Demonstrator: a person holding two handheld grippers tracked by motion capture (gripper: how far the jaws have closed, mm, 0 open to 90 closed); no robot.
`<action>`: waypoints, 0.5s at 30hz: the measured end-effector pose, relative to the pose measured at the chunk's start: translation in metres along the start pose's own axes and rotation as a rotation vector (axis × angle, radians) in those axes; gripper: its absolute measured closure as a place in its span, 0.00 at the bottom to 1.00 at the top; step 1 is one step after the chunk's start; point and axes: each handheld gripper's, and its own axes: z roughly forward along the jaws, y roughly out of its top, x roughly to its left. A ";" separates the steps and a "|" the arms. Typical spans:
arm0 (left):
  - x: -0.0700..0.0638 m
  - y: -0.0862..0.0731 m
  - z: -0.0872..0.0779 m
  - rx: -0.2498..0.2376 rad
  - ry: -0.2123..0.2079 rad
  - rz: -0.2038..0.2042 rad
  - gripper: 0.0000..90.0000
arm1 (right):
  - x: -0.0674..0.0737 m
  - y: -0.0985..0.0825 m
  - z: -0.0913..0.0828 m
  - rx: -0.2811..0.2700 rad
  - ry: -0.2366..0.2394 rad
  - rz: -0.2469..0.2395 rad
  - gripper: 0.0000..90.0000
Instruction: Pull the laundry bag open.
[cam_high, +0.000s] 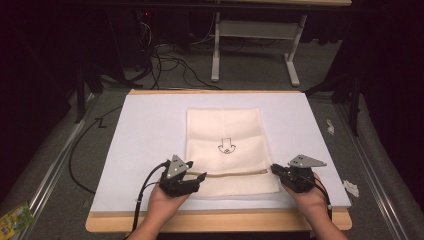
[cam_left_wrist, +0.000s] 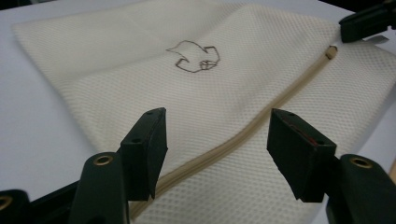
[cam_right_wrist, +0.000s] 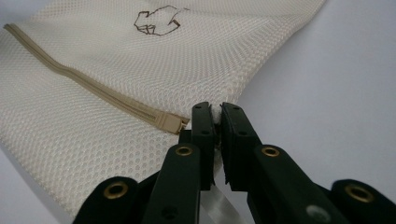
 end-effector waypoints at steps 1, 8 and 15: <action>0.000 0.000 0.000 0.000 0.000 0.000 0.45 | 0.000 0.000 0.000 0.000 0.000 0.000 0.95; -0.027 0.010 0.041 0.027 -0.071 0.009 0.52 | -0.002 0.003 -0.004 -0.029 0.019 0.010 0.95; -0.052 0.022 0.078 0.027 -0.134 -0.006 0.59 | -0.001 0.005 -0.006 -0.038 0.021 -0.001 0.95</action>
